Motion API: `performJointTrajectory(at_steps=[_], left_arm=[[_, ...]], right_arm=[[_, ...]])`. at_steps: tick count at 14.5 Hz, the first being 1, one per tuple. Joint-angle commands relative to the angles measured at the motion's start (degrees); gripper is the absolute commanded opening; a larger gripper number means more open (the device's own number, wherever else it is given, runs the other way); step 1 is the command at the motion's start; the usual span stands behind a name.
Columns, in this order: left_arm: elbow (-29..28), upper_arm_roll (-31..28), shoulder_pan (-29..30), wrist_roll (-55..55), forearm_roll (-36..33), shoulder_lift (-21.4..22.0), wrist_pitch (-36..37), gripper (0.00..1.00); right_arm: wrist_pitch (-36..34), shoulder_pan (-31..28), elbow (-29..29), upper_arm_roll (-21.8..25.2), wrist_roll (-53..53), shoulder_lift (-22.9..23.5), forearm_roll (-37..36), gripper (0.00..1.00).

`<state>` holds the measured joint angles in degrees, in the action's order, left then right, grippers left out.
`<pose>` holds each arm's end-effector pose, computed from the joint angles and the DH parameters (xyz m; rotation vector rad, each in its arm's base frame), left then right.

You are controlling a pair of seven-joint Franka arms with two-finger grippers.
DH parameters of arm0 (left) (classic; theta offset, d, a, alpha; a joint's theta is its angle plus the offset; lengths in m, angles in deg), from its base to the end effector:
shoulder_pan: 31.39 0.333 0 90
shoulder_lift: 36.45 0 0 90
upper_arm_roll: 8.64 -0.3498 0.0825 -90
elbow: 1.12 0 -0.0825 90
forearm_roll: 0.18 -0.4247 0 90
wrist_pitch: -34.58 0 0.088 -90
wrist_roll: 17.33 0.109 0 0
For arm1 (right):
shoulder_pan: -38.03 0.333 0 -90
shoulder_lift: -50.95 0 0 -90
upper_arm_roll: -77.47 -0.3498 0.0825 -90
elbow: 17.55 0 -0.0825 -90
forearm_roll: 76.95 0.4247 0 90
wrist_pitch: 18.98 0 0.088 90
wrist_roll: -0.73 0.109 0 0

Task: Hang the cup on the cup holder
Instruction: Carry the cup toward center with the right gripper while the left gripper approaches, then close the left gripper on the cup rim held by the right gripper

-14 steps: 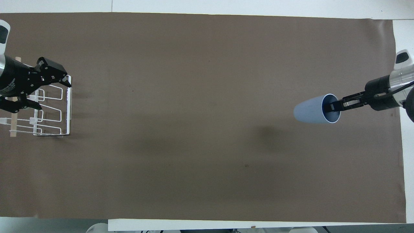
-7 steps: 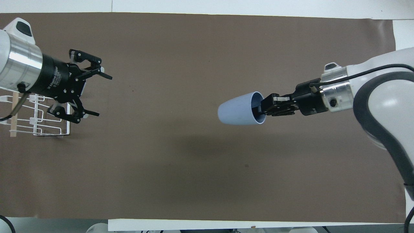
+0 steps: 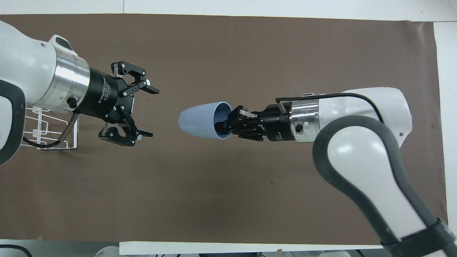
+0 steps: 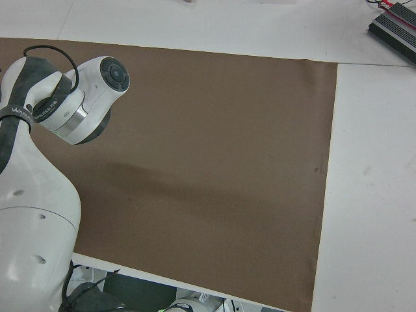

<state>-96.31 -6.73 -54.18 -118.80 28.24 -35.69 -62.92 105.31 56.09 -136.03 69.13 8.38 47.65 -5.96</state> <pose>0.5279 -0.2936 0.6408 2.1567 1.8029 -0.5966 0.5176 0.3012 0.5113 -2.0568 0.3669 0.2028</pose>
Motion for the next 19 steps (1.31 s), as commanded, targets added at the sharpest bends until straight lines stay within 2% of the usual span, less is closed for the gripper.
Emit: performJointTrajectory(at_steps=[1,3,7,8,9,10,12,13,14,15,19], left_arm=[[-3.3,-0.5,-3.7,-2.8,0.9,1.5,-3.3,1.0],[-4.8,-0.4,-5.2,-2.9,1.0,2.0,-3.3,1.0],[-10.4,-0.4,-7.0,-2.0,0.9,3.0,-7.3,0.99],[-11.0,-0.4,-7.1,-2.0,0.9,3.1,-7.4,0.86],[-10.9,-0.4,-7.5,-1.8,0.8,3.3,-7.0,0.28],[-11.2,-0.5,-8.7,-0.2,0.4,3.4,-7.7,0.0],[-11.3,-0.4,-8.8,0.2,0.4,3.5,-7.6,0.0],[-11.2,-0.4,-8.9,0.2,0.4,3.5,-7.6,0.0],[-11.2,-0.4,-8.9,0.1,0.4,3.5,-7.5,0.0],[-11.2,-0.4,-8.7,0.1,0.4,3.5,-7.4,0.0],[-10.9,-0.8,-7.8,0.2,0.0,3.3,-6.7,0.0]], right_arm=[[4.5,3.4,-1.6,0.3,1.6,-1.2,1.8,0.02],[6.3,5.3,-1.6,0.3,2.2,-1.2,1.8,0.02],[6.6,5.5,-1.5,0.3,2.5,-0.9,1.9,0.02],[6.6,5.5,-1.4,0.3,2.5,-0.9,1.9,0.02],[6.6,5.5,-1.3,0.3,2.5,-0.9,1.9,0.02],[6.6,5.5,-1.3,0.3,2.5,-0.9,1.9,0.02],[6.6,5.5,-1.2,0.3,2.5,-0.8,1.9,0.03],[6.6,5.4,-1.2,0.3,2.6,-0.8,1.9,0.07],[6.6,5.4,-1.1,0.3,2.6,-0.8,1.9,0.26],[6.7,5.4,-1.1,0.3,2.8,-0.9,1.9,0.99],[8.9,3.1,0.0,1.0,3.0,-1.5,0.6,1.0]])
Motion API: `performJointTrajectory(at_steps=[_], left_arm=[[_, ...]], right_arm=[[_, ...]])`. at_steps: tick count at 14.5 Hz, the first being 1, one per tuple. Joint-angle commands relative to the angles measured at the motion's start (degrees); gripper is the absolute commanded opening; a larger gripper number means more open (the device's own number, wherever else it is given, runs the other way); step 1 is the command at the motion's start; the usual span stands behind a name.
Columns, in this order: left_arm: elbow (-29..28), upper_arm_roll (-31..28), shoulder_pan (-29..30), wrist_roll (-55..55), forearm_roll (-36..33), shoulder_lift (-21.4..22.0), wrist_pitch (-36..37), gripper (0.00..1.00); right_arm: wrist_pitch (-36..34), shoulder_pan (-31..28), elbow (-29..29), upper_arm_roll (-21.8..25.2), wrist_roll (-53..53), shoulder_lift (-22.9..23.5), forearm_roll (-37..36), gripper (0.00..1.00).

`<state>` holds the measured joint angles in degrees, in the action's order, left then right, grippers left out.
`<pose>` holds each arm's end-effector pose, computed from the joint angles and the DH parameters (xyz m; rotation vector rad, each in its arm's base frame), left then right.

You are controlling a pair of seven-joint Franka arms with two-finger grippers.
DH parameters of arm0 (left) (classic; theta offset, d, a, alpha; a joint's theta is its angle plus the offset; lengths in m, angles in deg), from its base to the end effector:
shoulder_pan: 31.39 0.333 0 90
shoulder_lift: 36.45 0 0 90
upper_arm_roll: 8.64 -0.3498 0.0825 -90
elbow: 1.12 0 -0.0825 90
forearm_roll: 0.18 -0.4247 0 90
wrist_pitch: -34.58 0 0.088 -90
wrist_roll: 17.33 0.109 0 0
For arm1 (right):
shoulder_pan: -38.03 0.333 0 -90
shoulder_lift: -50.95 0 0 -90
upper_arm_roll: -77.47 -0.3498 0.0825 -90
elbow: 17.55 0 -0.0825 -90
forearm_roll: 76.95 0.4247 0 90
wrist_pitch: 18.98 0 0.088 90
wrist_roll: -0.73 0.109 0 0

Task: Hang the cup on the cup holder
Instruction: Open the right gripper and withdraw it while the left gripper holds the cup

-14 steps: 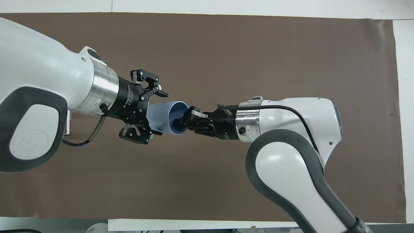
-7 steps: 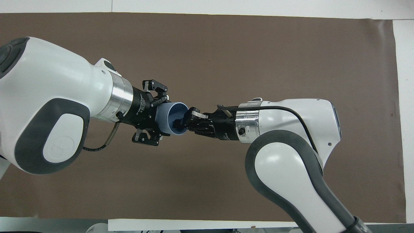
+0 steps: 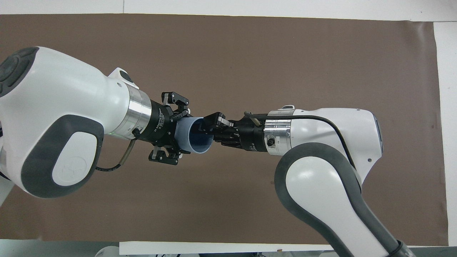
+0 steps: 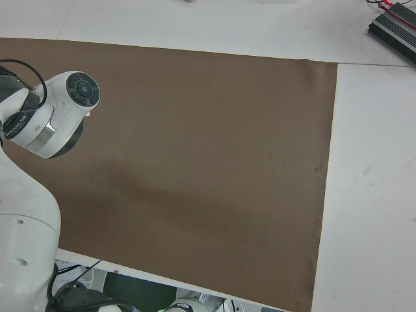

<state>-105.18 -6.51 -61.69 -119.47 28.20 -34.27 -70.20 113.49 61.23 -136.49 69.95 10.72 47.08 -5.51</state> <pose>0.4827 -0.3538 0.5843 2.2371 1.7599 -0.6153 0.5058 0.3254 0.5171 -2.0600 0.4222 0.1241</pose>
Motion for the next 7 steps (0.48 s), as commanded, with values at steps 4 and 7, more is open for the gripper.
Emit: performJointTrajectory(at_steps=[4,7], left_arm=[[-2.4,-1.1,5.2,2.9,-12.8,1.7,2.1,0.0],[-3.2,-1.1,8.7,16.5,-28.5,1.3,3.1,0.0]], right_arm=[[-0.9,-12.5,-0.2,0.1,0.6,-4.4,-4.6,1.0],[-8.0,-22.5,1.6,0.1,-0.2,-4.4,-14.3,1.0]])
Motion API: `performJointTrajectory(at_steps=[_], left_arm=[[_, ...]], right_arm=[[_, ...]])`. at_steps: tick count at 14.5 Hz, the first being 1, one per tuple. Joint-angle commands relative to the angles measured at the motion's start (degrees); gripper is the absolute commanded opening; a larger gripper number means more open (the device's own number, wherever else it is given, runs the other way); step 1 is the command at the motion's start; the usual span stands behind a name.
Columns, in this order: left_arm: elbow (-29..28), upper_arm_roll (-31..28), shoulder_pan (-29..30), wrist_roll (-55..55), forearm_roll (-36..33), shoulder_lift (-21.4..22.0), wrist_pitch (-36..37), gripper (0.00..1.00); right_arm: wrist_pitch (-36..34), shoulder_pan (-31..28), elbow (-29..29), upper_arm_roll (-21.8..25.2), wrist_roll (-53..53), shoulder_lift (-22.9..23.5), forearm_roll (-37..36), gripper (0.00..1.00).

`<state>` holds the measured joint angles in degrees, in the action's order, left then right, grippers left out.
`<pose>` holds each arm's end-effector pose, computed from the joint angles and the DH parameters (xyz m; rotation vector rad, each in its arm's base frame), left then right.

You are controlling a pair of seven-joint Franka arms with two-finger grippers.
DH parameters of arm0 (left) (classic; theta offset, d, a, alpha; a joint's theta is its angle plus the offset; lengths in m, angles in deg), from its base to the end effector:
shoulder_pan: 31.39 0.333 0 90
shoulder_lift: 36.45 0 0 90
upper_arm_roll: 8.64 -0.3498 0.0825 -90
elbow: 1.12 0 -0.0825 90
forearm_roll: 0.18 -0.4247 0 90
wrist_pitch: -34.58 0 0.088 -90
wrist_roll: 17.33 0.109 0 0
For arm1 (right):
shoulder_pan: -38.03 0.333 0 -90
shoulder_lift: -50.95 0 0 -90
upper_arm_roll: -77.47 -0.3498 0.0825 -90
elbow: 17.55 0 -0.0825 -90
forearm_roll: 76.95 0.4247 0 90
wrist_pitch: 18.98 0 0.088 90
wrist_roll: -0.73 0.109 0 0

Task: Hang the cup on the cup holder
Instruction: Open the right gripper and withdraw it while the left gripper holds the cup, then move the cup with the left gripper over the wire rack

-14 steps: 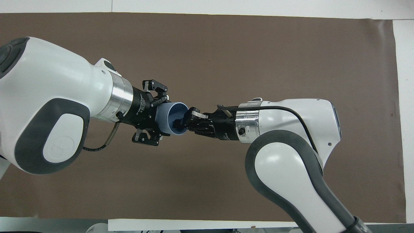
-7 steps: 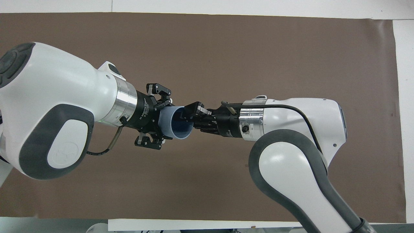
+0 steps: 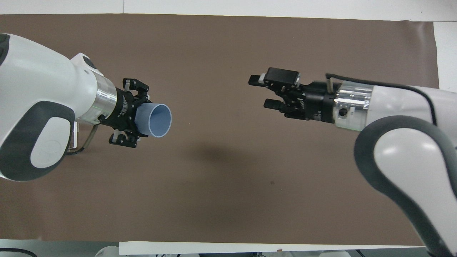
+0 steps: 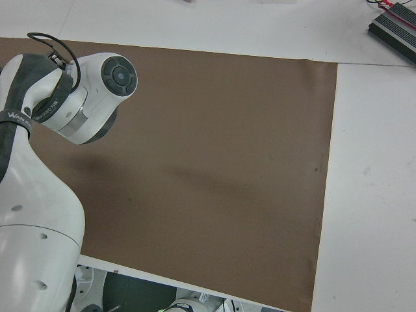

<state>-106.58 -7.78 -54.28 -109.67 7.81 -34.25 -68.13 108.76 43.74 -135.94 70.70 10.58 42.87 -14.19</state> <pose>0.5337 -0.2482 0.5596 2.5109 1.7709 -0.1844 0.5618 0.1569 0.5586 -2.0952 0.5717 -0.1033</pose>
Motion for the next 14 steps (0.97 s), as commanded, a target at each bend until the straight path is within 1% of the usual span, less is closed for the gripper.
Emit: performJointTrajectory(at_steps=[1,2,4,5,6,7,8,10,11,12,14], left_arm=[[-1.9,0.3,0.6,9.8,-18.1,0.1,2.1,0.0],[-1.9,0.4,0.0,10.8,-27.1,-2.6,2.7,0.0],[-1.8,0.3,-0.4,10.6,-38.8,-6.6,3.9,0.0],[-1.8,0.2,-0.4,10.4,-44.8,-8.2,5.3,0.0],[-1.8,0.1,-0.3,9.5,-49.3,-9.2,6.4,0.0],[-1.7,0.2,-0.3,7.4,-54.1,-9.3,7.3,0.0],[-1.8,0.2,-0.3,5.3,-58.2,-9.7,8.2,0.0],[-2.6,0.2,-0.3,-2.4,-66.3,-12.2,8.6,0.0],[-2.7,0.2,-0.3,-5.4,-70.2,-13.1,9.3,0.0],[-2.5,0.2,-0.4,-5.6,-72.6,-14.1,11.4,0.0],[-2.2,0.2,-0.3,-8.5,-78.9,-17.6,13.7,0.0]], right_arm=[[-4.3,-7.4,2.4,-0.8,-0.7,0.4,-10.3,1.0],[-5.5,-9.9,3.2,-0.8,-1.7,0.9,-14.3,1.0],[-6.2,-12.8,3.9,-0.8,-4.4,1.1,-21.7,1.0],[-6.5,-13.5,4.0,-0.8,-6.1,1.3,-28.0,1.0],[-7.3,-13.8,4.4,-0.8,-7.4,1.6,-35.6,1.0],[-8.9,-14.0,5.9,-0.9,-8.0,1.9,-43.0,1.0],[-11.9,-14.1,8.4,-0.8,-8.0,3.1,-48.3,1.0],[-18.5,-13.6,14.0,-0.8,-8.1,5.0,-58.5,1.0],[-23.0,-13.5,16.8,-1.0,-8.4,5.4,-63.8,1.0],[-28.7,-14.1,20.8,-0.8,-9.3,6.3,-65.6,1.0],[-39.3,-16.4,31.8,0.0,-14.3,9.3,-66.1,1.0]])
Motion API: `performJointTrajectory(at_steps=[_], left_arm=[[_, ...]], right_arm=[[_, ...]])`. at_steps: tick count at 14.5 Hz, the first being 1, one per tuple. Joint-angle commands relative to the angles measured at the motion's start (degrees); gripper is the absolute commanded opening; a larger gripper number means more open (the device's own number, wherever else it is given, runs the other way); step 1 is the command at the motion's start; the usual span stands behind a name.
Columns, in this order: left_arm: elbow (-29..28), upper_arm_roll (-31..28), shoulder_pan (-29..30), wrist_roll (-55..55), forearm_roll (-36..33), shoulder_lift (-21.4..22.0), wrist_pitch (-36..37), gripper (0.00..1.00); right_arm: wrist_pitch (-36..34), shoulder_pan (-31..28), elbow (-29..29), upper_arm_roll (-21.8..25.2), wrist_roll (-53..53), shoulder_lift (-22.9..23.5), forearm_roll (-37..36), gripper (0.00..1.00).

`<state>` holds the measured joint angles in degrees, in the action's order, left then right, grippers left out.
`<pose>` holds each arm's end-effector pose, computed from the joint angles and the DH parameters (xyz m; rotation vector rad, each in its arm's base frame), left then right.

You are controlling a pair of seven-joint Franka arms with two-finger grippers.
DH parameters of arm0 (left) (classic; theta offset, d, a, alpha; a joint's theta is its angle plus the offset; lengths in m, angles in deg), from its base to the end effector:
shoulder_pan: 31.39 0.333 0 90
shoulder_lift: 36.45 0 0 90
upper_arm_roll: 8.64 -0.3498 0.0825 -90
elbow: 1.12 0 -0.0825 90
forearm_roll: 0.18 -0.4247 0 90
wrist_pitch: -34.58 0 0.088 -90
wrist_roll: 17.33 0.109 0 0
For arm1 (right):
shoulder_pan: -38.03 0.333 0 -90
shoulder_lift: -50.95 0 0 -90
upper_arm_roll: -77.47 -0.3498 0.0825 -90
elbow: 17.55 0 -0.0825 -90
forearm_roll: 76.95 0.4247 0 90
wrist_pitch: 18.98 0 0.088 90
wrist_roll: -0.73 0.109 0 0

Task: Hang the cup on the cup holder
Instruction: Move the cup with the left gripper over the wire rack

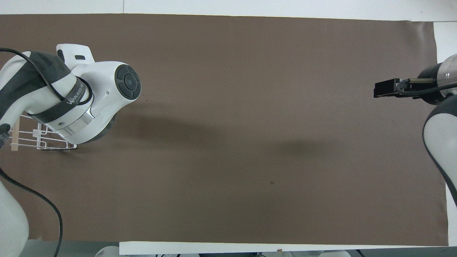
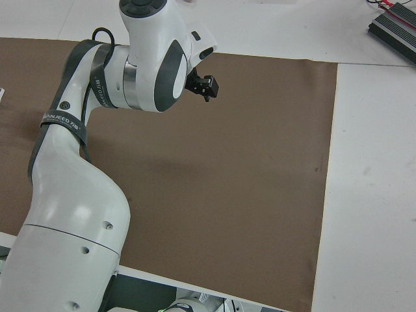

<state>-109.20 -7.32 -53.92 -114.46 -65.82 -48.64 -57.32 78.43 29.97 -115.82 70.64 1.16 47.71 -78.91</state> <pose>0.6063 -0.1616 0.4303 -1.8540 -0.9121 -0.8718 0.5853 -0.0140 0.6264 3.0997 -0.0392 0.0633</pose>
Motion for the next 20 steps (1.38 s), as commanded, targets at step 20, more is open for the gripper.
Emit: performJointTrajectory(at_steps=[20], left_arm=[[1.8,-0.4,3.6,-24.5,-17.6,-11.4,6.6,0.0]], right_arm=[[-18.0,7.0,11.8,9.7,-5.8,3.5,-1.8,1.0]])
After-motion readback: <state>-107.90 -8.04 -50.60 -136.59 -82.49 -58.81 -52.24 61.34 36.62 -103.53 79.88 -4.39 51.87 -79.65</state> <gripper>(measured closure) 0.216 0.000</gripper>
